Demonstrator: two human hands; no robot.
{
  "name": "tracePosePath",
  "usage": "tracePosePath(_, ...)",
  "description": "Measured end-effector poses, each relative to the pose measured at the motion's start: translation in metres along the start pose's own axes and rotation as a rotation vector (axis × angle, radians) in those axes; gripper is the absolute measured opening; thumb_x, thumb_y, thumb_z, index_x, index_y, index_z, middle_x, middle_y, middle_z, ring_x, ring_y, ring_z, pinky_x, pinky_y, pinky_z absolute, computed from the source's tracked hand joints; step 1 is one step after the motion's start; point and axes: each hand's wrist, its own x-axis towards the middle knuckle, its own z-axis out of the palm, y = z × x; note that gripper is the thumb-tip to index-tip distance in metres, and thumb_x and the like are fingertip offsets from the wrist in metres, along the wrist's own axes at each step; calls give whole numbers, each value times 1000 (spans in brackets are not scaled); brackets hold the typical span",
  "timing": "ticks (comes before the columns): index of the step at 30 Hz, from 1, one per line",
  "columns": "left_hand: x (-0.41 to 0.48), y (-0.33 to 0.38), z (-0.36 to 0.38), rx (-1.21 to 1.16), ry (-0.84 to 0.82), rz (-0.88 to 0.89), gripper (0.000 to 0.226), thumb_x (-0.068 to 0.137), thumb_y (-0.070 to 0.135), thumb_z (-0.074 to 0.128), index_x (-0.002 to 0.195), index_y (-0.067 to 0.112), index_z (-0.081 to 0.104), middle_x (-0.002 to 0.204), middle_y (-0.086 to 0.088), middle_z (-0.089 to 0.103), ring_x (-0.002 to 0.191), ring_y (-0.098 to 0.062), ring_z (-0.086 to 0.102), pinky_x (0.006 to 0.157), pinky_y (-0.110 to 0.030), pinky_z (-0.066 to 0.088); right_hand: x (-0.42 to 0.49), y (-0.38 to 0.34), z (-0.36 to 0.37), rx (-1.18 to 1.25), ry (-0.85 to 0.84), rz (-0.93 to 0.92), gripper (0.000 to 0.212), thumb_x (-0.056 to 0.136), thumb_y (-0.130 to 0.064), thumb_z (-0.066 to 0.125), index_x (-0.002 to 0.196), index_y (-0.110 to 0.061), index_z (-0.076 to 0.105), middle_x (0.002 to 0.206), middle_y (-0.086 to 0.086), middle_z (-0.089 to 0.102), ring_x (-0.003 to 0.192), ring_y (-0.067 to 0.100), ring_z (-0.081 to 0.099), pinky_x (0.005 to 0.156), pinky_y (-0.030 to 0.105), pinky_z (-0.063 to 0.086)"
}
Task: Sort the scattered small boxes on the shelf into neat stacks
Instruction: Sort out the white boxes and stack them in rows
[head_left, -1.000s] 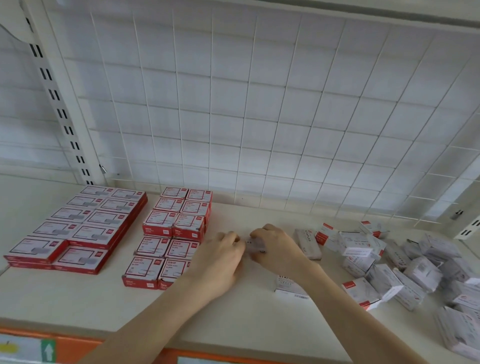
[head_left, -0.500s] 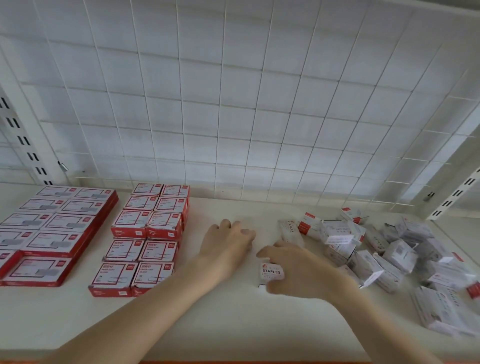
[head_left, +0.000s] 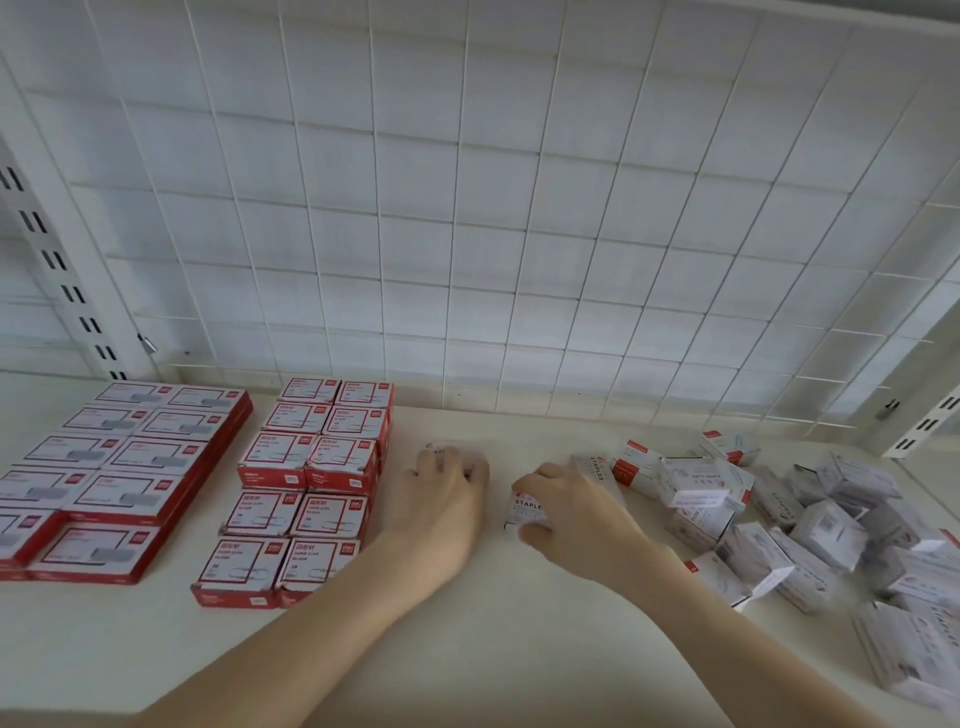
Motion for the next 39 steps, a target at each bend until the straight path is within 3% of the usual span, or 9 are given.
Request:
tracePosePath(6,-10,1,2,-21,-55,-15,56,97,38,35,146,18,15,150,-12,15,133,-39,19,96,-41,36,-2,4,0,-66,-13,-25,45,86,-14,52,130,-25,44,121,2,48,115,23,45,86,35,46)
tracePosePath(19,17,-12,-5,-171,-106,74,58,94,42,40,145,24,18,152,-5,11,140,-36,5,102,-45,33,-3,7,2,-106,-5,-6,39,88,-16,51,127,-17,46,121,4,47,118,24,41,90,35,45)
tracePosePath(34,16,-10,-3,-142,-55,33,55,93,42,40,144,29,21,149,-3,17,137,-29,17,100,-42,33,-2,7,2,-131,9,18,41,89,-12,48,130,-19,43,121,6,45,118,26,37,91,38,44)
tracePosePath(39,5,-8,-1,-84,-70,-16,58,94,44,37,143,16,24,151,-8,15,137,-29,18,102,-44,31,23,8,-11,-69,102,14,41,89,-10,46,130,-16,43,124,7,45,115,26,39,94,38,42)
